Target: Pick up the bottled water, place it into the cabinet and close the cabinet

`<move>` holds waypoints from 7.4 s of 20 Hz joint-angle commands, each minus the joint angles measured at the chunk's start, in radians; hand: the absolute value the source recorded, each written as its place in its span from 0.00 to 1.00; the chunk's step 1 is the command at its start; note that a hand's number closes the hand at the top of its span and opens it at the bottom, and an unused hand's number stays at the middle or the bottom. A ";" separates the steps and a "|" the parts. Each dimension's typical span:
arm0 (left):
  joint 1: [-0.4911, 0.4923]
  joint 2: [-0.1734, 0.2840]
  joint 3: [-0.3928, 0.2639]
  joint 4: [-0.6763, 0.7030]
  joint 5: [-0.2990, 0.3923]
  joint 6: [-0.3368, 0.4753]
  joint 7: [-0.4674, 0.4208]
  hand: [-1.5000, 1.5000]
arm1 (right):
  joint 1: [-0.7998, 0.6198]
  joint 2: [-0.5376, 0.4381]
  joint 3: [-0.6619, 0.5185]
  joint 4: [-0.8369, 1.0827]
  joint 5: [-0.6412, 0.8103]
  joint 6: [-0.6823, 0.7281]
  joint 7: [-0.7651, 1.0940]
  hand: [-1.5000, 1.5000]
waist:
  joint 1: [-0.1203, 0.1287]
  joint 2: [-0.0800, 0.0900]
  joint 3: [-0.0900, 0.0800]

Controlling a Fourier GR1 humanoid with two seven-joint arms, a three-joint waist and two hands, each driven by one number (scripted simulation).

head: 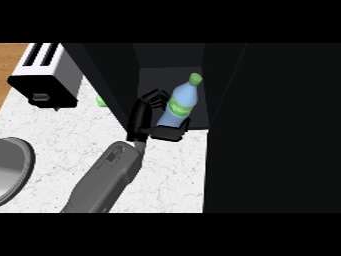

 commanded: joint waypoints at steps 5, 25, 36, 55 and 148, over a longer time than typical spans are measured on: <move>-0.207 0.000 -0.001 0.221 0.123 0.071 0.018 1.00 | -0.013 -0.031 -0.099 -0.117 -0.146 0.025 0.062 0.00 | -0.016 0.014 -0.001; -0.530 0.007 0.036 0.690 -0.010 0.476 0.004 0.00 | 0.007 -0.025 -0.124 -0.033 -0.132 0.116 -0.057 0.00 | -0.050 0.031 0.000; -0.522 0.010 0.222 0.486 0.151 0.157 -0.267 1.00 | 0.051 -0.021 -0.095 -0.060 -0.076 0.147 -0.080 0.00 | -0.034 0.019 -0.003; -0.178 0.000 -0.119 0.049 0.416 -0.159 -0.163 0.00 | 0.045 -0.010 -0.081 -0.096 -0.065 0.113 -0.014 0.00 | 0.025 -0.013 -0.001; 1.031 0.962 0.116 -0.830 0.626 -0.762 -0.430 0.00 | -1.530 0.311 -0.060 0.848 -0.223 -0.188 0.810 1.00 | 0.176 0.026 -0.005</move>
